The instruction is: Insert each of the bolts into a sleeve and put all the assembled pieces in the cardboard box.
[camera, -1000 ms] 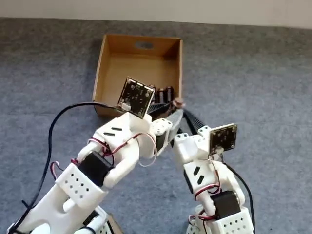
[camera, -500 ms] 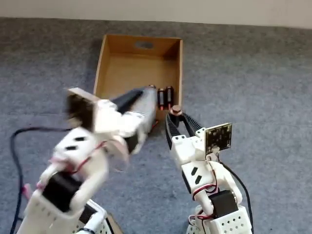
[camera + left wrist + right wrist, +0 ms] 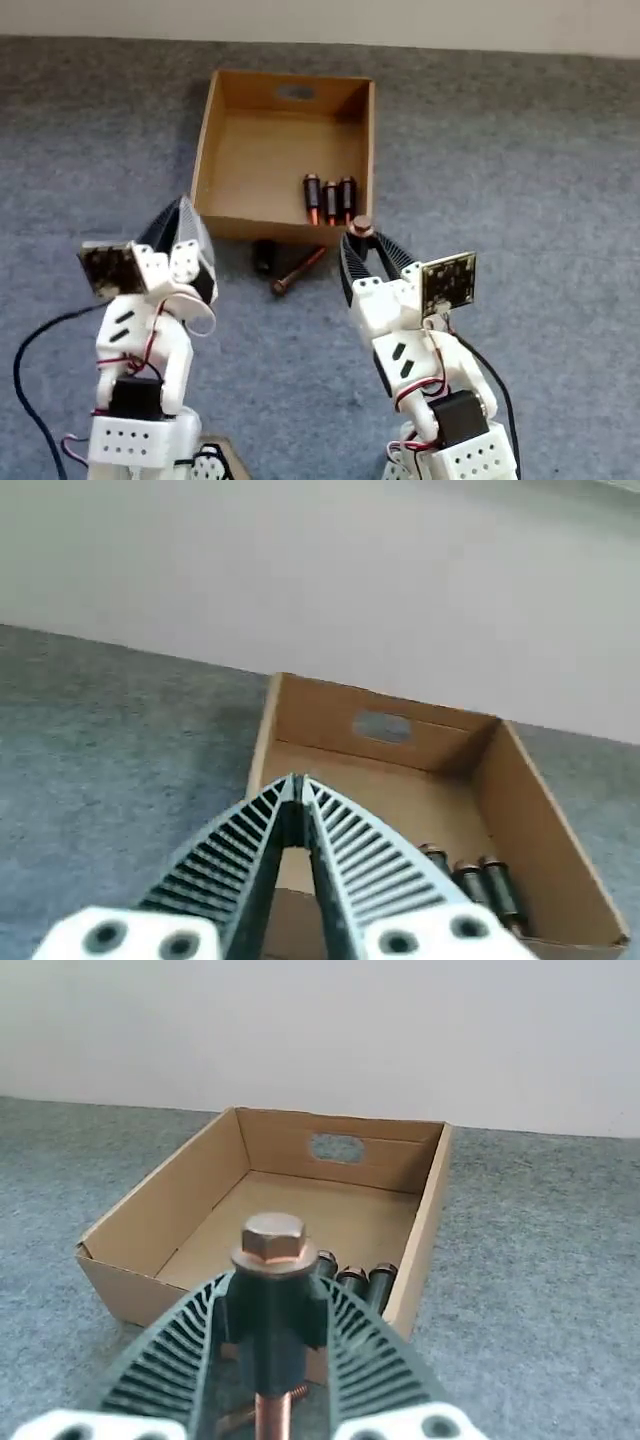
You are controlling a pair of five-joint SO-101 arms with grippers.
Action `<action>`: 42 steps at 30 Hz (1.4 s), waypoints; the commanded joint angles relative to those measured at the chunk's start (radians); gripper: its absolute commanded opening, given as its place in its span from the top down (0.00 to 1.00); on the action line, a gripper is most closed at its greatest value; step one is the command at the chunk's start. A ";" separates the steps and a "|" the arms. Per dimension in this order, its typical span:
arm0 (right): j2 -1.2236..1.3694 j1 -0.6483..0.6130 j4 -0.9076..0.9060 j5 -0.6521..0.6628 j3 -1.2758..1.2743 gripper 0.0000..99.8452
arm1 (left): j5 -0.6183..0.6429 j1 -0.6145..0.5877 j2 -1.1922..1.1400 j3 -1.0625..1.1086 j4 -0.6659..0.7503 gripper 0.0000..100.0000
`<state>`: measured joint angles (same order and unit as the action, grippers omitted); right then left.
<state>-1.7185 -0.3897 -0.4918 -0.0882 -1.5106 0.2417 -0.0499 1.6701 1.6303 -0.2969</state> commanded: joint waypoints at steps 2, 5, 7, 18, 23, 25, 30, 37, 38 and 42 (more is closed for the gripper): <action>-0.010 -0.001 0.030 -0.009 0.019 0.99 | -0.077 -0.033 0.150 0.054 -0.084 0.99; -0.010 -0.002 0.030 -0.009 0.038 0.99 | -0.245 -0.027 0.150 0.047 -0.230 0.99; 0.001 -0.002 0.024 -0.009 0.087 0.99 | -0.348 -0.025 0.148 0.053 -0.275 0.99; 0.062 -0.002 0.024 -0.009 0.466 0.99 | -0.365 0.033 0.139 0.065 -0.293 0.99; 0.374 -0.002 0.024 -0.009 0.754 0.99 | -0.368 0.038 0.143 0.065 -0.334 0.99; 0.532 -0.002 0.024 -0.011 0.862 0.99 | -0.368 0.038 0.143 0.065 -0.334 0.99; 0.918 -0.002 0.024 -0.133 1.044 0.99 | -0.368 0.036 0.142 0.065 -0.336 0.99; 1.460 -0.035 0.024 -0.150 1.268 0.99 | -0.368 0.035 0.140 0.065 -0.336 0.99; 1.531 -0.035 0.024 -0.152 1.297 0.99 | -0.368 0.035 0.140 0.065 -0.336 0.99; 1.788 -0.030 0.024 -0.195 1.463 0.99 | -0.368 0.035 0.139 0.065 -0.338 0.99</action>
<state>-0.0721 -0.4143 -0.4918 -0.2539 -0.2110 -0.1204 -0.0345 1.8021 1.6794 -0.6283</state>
